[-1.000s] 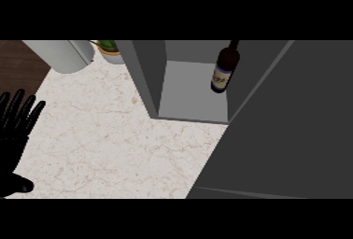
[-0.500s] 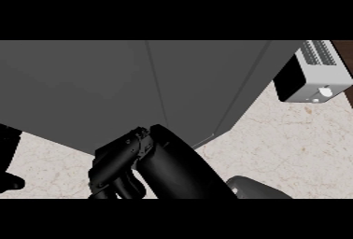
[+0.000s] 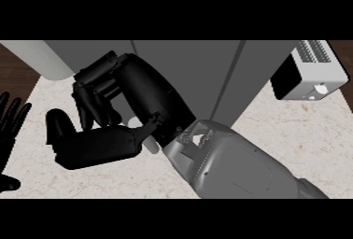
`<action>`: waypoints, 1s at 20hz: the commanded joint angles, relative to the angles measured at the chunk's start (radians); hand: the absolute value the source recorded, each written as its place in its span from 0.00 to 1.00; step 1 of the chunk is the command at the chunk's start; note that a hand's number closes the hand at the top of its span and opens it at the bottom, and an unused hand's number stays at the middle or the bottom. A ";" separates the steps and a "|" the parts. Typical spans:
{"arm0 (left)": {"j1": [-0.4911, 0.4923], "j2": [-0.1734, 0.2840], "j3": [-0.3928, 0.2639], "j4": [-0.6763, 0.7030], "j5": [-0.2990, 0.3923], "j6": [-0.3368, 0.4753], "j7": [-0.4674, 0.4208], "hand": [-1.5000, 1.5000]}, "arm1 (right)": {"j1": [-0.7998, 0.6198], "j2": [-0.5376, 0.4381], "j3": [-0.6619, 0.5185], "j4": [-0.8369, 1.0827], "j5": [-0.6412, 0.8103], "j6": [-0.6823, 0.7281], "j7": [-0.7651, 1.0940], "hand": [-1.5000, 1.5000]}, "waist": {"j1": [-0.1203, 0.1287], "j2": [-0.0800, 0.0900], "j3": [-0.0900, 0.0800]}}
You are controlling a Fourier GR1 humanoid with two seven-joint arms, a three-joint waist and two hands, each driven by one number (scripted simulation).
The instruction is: Pick up the wine, place it into the cabinet and close the cabinet
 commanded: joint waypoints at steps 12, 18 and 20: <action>-0.043 -0.042 0.040 0.018 -0.035 -0.017 0.043 0.00 | -0.021 -0.006 -0.204 0.394 0.008 0.213 -0.216 1.00 | -0.007 0.002 0.001; -0.029 -0.013 0.071 0.027 -0.030 -0.047 0.039 0.00 | 0.045 -0.108 -0.229 0.384 0.012 0.295 -0.271 1.00 | -0.007 0.002 0.001; -0.059 -0.002 0.076 0.043 -0.008 -0.063 0.060 0.00 | 0.000 -0.079 -0.236 0.445 0.029 0.282 -0.297 1.00 | -0.002 0.005 0.001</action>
